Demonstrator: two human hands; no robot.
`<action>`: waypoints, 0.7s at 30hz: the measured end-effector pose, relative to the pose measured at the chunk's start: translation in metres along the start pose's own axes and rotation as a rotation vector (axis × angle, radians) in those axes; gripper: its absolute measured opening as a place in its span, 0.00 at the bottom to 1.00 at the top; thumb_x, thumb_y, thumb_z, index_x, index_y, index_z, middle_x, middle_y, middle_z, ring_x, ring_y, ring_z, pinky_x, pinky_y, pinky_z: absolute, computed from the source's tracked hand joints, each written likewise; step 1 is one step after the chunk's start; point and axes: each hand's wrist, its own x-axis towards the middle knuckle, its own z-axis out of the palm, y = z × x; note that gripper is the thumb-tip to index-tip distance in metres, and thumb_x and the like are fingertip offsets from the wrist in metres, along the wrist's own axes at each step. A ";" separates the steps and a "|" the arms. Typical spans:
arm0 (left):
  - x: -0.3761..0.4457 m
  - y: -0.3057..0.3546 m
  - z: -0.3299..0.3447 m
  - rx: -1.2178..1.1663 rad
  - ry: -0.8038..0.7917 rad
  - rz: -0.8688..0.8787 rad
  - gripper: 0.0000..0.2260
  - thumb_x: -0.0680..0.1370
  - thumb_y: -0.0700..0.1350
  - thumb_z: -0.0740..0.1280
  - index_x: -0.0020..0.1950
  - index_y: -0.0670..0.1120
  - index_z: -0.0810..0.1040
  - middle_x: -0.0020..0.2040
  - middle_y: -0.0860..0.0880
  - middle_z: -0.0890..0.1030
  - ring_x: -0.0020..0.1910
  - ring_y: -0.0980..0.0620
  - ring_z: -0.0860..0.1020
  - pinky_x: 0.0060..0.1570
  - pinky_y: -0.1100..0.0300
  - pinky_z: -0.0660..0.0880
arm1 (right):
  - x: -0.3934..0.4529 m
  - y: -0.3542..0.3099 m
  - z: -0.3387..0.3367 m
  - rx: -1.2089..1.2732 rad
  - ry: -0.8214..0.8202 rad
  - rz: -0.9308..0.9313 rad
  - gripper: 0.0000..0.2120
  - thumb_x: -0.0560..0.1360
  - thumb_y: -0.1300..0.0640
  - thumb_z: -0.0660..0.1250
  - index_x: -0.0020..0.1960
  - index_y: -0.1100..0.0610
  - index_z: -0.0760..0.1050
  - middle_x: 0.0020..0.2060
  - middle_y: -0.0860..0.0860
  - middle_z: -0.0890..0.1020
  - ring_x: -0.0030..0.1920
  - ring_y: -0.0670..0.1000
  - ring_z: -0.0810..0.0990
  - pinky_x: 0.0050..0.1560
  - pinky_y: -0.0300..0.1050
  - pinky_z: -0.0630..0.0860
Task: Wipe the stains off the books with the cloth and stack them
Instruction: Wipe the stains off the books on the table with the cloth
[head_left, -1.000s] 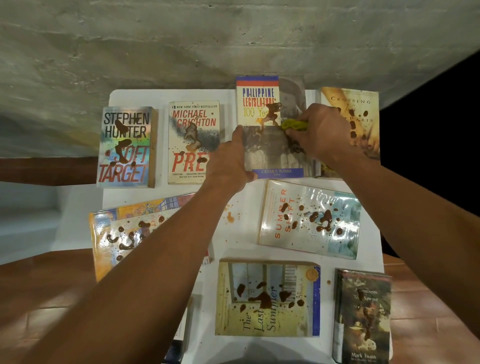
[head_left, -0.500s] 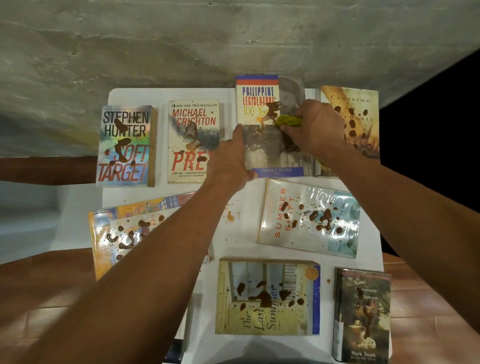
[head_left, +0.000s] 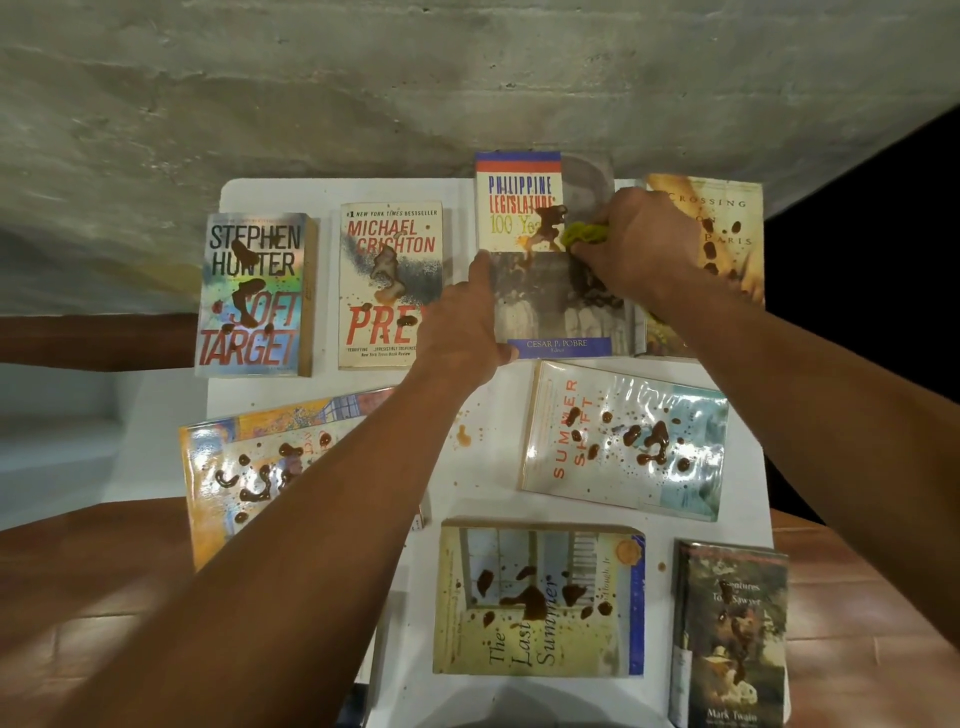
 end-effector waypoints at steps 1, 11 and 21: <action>0.000 0.001 0.000 0.007 -0.003 -0.004 0.44 0.71 0.48 0.79 0.79 0.50 0.54 0.60 0.45 0.78 0.60 0.42 0.79 0.55 0.50 0.77 | -0.001 -0.001 0.001 0.011 0.005 -0.011 0.20 0.76 0.42 0.70 0.59 0.56 0.77 0.51 0.55 0.81 0.48 0.55 0.80 0.41 0.47 0.70; 0.000 0.002 -0.001 0.010 -0.009 -0.009 0.44 0.71 0.48 0.79 0.79 0.50 0.54 0.61 0.45 0.78 0.60 0.42 0.79 0.56 0.50 0.77 | -0.007 -0.007 0.006 0.026 -0.045 -0.088 0.19 0.76 0.43 0.70 0.59 0.55 0.78 0.50 0.54 0.81 0.47 0.53 0.78 0.42 0.46 0.71; -0.003 0.001 -0.003 -0.041 -0.001 -0.004 0.43 0.71 0.48 0.80 0.77 0.51 0.56 0.62 0.46 0.78 0.60 0.42 0.79 0.54 0.52 0.77 | 0.001 -0.001 -0.002 -0.022 -0.043 -0.054 0.19 0.76 0.41 0.70 0.59 0.54 0.79 0.45 0.53 0.78 0.45 0.54 0.76 0.42 0.47 0.70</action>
